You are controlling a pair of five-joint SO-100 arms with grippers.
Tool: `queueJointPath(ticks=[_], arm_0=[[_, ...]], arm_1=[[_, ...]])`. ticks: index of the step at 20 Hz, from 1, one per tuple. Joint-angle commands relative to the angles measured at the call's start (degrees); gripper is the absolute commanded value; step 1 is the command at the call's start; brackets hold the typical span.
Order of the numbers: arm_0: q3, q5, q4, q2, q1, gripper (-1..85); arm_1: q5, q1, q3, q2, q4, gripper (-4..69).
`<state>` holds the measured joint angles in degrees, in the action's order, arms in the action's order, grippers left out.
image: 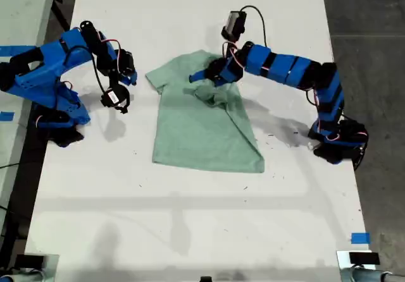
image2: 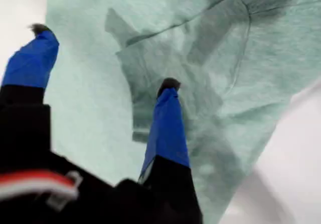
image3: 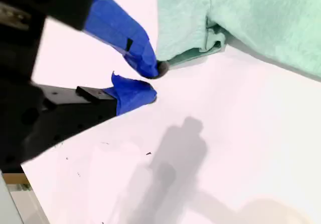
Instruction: Fold tshirt
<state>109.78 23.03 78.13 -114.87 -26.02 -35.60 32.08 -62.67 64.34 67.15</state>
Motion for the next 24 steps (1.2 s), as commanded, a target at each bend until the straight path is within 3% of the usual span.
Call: queueJointPath(ticks=[1, 2, 4, 8, 9, 13, 14, 24], arm_0=[[-4.13, 0.44, 0.44, -1.32, -0.7, 1.8], [-4.83, 0.53, 0.62, -0.79, -1.05, 2.0], [-8.17, 1.85, 1.49, 2.29, -2.2, 0.2], [-18.19, 7.29, 1.85, 13.1, -5.54, 0.8], [-21.71, 8.26, 2.72, 16.35, -6.24, 3.8], [-34.28, 13.54, 6.77, 28.74, -7.73, 29.4], [-35.68, 14.33, 7.21, 31.03, -8.09, 31.1], [-26.37, 18.9, -8.61, 46.58, -15.21, 31.8]], arm_1=[[-0.97, -0.79, -1.23, 17.4, 8.26, 29.3], [-0.97, -0.62, -5.01, 23.2, 9.49, 28.7], [-1.14, -0.44, -13.89, 33.66, 10.37, 20.5], [0.7, -2.11, -29.0, 47.02, 10.55, 18.8], [1.67, -2.55, -32.08, 49.22, 10.02, 18.8], [4.66, -3.78, -40.96, 56.95, 7.65, 18.9], [5.01, -3.96, -42.45, 58.62, 7.12, 18.6], [5.89, -6.94, -44.3, 61.7, 6.68, 16.0]])
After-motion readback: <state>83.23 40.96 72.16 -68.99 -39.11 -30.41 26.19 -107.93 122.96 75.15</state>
